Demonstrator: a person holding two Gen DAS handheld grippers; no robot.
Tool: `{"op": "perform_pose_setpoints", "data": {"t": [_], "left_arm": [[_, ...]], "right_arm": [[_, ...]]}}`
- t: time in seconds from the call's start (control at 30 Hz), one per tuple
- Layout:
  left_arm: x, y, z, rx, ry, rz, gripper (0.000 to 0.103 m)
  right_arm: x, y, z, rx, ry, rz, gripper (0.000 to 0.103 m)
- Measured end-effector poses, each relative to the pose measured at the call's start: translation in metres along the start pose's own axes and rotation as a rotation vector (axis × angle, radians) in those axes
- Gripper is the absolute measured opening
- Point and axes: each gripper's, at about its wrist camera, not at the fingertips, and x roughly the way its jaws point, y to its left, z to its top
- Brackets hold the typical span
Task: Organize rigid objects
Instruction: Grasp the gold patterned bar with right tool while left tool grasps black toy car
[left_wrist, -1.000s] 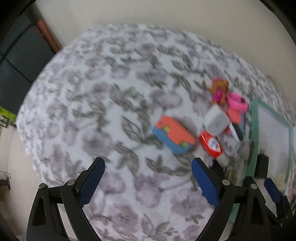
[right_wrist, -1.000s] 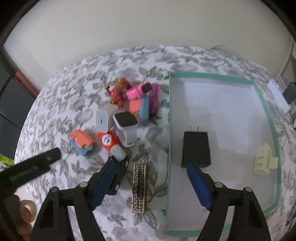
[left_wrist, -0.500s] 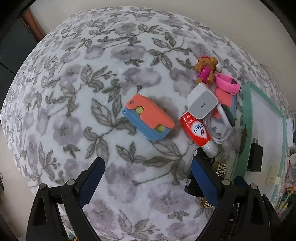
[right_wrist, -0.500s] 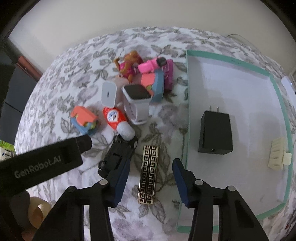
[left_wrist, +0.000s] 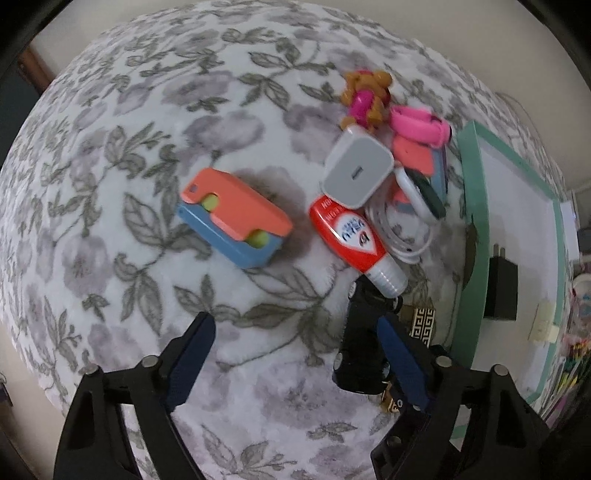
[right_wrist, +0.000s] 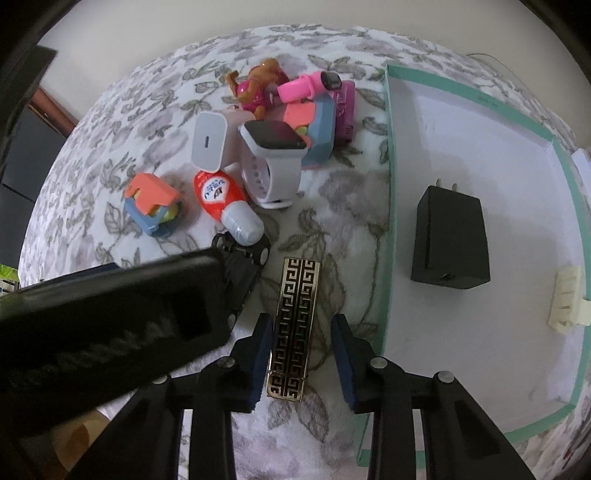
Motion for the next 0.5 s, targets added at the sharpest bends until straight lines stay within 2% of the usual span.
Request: {"op": "perform_pose_setpoints", "data": {"t": [0.17,0.33,0.4,0.5], "left_arm": [[0.005,-0.012,-0.001,0.019,0.008,-0.025,0.086],[0.015,-0.018,-0.002,0.016,0.032,-0.126,0.061],[0.019,-0.023,-0.002,0.012,0.046,-0.156,0.057],[0.025,-0.027,-0.006,0.029,0.067,-0.158,0.051]], "right_arm": [[0.000,-0.001,-0.002,0.003,0.002,0.007,0.034],[0.000,-0.003,-0.004,0.023,0.000,0.032,0.033],[-0.001,-0.007,-0.001,0.031,0.000,0.040,0.033],[-0.002,-0.010,-0.001,0.028,-0.001,0.045,0.033]]}}
